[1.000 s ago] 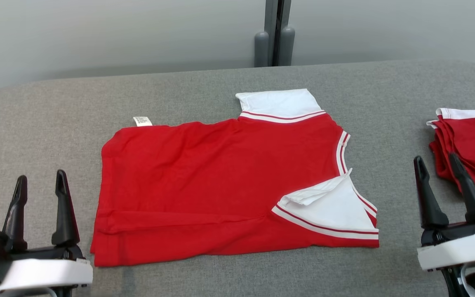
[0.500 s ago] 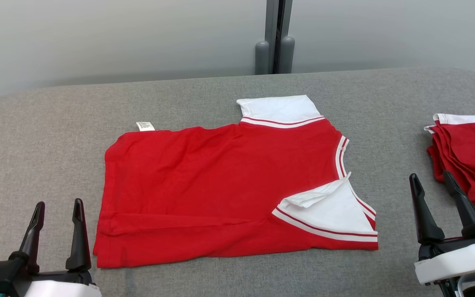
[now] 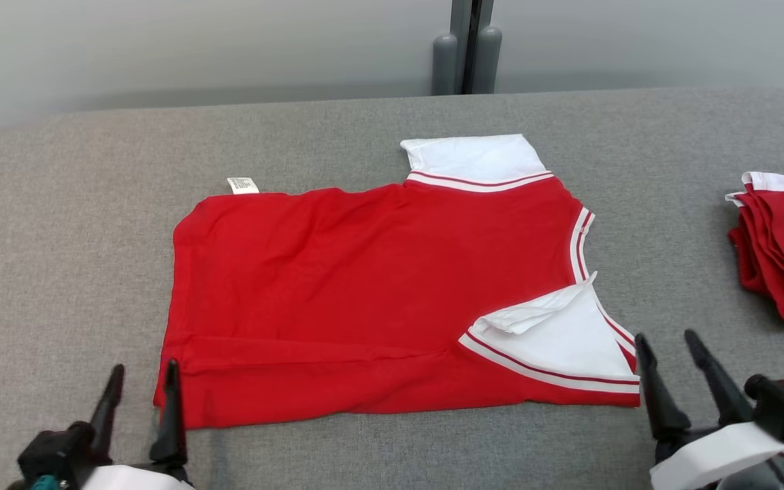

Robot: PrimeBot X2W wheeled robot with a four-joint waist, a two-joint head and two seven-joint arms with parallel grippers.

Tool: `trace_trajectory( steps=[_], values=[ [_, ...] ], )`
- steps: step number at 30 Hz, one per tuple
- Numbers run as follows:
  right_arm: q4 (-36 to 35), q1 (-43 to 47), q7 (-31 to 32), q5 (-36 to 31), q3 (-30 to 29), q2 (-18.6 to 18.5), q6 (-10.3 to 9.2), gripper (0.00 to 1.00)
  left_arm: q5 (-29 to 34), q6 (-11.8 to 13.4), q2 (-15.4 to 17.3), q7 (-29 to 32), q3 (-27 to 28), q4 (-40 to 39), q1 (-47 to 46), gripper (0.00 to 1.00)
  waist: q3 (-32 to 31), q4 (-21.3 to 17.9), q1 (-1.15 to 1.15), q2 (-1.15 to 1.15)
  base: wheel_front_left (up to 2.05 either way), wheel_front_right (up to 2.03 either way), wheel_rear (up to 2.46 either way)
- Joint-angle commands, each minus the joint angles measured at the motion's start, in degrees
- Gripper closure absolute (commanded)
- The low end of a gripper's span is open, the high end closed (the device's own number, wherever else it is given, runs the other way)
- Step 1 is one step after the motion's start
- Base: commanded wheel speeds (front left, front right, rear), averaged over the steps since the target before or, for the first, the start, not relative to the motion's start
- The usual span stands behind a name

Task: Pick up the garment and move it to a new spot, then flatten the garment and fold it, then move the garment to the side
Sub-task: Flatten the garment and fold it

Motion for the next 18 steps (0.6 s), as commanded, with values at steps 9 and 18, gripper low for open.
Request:
trace_trajectory(
  steps=[9,18],
  values=[
    [9.89,-0.13,-2.19,1.45,2.44,1.13,0.03,0.00,-2.89,-6.12,-4.26,-0.68,-0.45,12.34,-4.54,0.00,2.11,1.04,0.00,0.00,0.00,0.00,0.00],
    [16.66,-3.93,-2.79,3.08,5.76,0.93,0.03,0.00,-5.96,-11.69,-5.39,0.09,0.35,22.90,-7.90,0.00,3.23,-0.37,0.00,0.00,0.00,0.00,0.00]
  ],
)
